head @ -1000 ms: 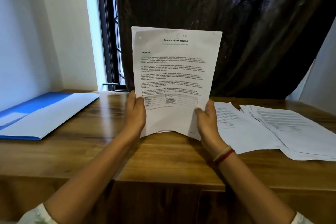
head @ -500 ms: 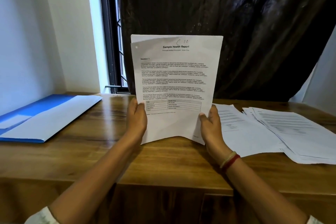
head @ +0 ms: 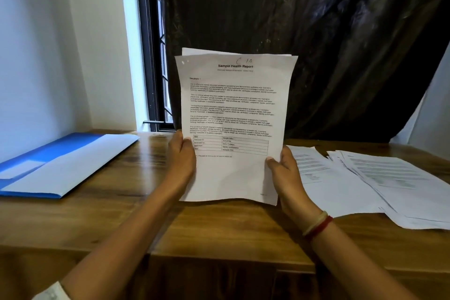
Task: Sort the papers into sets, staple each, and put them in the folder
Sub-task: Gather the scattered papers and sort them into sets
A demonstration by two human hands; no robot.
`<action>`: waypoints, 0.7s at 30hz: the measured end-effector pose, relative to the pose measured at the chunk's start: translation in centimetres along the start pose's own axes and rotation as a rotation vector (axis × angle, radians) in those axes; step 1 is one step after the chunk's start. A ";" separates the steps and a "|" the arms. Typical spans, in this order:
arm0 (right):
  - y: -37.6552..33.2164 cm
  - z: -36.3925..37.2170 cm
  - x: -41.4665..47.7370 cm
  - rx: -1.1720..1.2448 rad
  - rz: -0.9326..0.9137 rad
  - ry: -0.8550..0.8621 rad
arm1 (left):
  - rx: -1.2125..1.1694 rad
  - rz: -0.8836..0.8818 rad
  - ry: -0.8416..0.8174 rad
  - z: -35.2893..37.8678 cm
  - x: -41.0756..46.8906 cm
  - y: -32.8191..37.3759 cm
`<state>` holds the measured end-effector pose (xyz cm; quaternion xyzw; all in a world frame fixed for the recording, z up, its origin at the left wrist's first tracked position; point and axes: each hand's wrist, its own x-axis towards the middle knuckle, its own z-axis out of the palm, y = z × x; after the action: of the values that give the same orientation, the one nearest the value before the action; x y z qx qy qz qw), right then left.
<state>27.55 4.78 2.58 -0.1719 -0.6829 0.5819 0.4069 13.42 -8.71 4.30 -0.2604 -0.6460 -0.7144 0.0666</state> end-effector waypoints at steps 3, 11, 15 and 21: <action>0.0 -0.1 0.1 0.043 0.106 -0.058 | 0.058 0.007 -0.013 -0.4 -0.2 -0.2; 0.2 -0.5 3.6 0.166 0.432 -0.086 | 0.341 -0.051 -0.085 -1.7 -1.7 -2.2; 0.1 0.0 6.3 0.056 0.454 -0.007 | 0.420 -0.107 -0.098 -1.7 -2.2 -3.2; -0.4 1.6 7.6 0.021 0.419 0.018 | 0.382 -0.177 -0.107 -1.7 -2.0 -3.9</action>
<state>21.80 9.06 5.65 -0.3110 -0.6224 0.6593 0.2849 12.93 -10.25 -0.14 -0.2226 -0.7927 -0.5673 0.0173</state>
